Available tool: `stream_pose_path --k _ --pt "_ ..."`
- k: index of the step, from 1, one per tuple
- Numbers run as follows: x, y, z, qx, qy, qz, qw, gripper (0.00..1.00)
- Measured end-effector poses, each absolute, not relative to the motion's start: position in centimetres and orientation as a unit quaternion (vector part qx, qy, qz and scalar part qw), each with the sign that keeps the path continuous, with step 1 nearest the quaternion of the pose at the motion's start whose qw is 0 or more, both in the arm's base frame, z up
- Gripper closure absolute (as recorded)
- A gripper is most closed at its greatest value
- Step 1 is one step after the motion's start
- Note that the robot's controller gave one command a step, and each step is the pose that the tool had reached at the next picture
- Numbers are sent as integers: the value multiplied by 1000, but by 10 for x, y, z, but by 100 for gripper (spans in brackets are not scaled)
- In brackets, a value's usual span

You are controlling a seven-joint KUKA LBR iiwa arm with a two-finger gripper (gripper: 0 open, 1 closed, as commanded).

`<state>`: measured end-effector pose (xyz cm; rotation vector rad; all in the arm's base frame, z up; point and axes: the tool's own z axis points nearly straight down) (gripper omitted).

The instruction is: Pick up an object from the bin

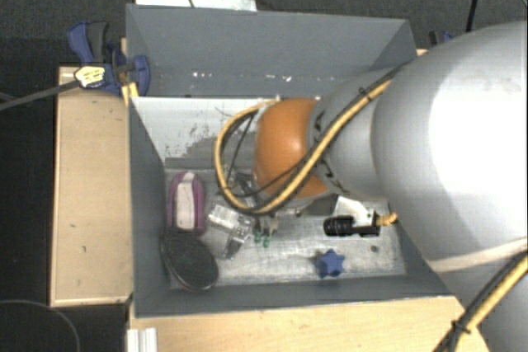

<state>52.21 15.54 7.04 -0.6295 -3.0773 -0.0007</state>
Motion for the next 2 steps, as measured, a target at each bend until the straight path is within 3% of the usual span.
stream_pose_path --k 1,2 --pt "523 156 71 -201 -980 -1 0 100" --pt "524 157 117 -201 -980 -2 -3 100"
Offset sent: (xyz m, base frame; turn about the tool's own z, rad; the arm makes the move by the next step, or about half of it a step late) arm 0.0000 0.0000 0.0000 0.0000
